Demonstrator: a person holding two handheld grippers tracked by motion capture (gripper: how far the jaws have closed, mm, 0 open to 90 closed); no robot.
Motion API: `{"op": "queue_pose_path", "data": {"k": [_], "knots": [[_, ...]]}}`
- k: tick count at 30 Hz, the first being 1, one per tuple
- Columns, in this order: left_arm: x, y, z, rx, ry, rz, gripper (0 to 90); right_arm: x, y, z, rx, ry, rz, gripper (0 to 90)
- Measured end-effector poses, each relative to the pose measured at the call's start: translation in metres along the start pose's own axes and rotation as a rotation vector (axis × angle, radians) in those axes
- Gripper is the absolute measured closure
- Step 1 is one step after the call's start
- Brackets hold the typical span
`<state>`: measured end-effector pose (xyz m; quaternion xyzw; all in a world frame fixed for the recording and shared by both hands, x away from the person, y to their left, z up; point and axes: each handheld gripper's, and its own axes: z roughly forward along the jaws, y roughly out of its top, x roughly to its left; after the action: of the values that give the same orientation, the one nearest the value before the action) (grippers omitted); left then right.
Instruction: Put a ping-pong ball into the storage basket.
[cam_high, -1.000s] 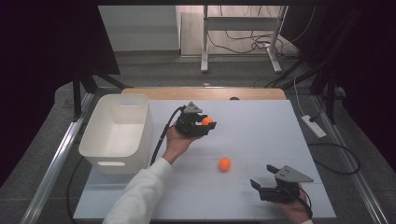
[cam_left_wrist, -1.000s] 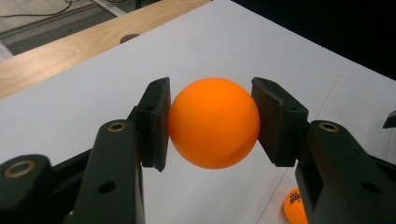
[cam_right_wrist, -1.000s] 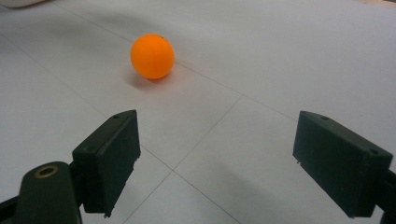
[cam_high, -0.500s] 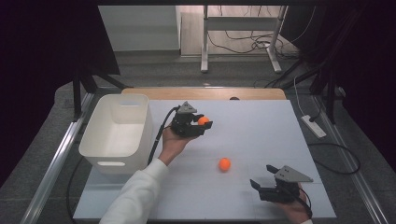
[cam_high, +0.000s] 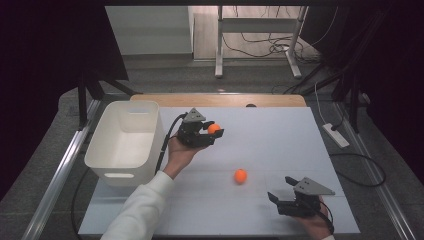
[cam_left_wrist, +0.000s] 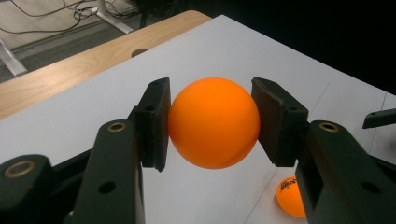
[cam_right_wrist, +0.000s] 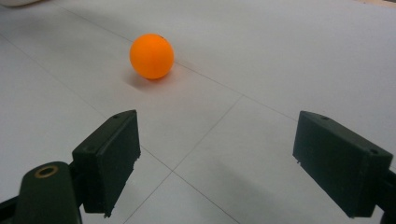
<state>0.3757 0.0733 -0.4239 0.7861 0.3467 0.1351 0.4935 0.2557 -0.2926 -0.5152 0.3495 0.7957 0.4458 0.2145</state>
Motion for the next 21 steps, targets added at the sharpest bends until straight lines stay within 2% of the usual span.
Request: {"op": "queue_pose_path", "data": {"k": [16, 21], "knots": [[-0.006, 0.004, -0.02, -0.044, 0.016, 0.014, 49.9, 0.0, 0.0, 0.0, -0.003, -0.005, 0.0, 14.5], [-0.007, 0.006, -0.027, -0.049, 0.022, 0.029, 49.9, -0.001, 0.0, 0.0, -0.004, -0.005, 0.001, 14.5]]}}
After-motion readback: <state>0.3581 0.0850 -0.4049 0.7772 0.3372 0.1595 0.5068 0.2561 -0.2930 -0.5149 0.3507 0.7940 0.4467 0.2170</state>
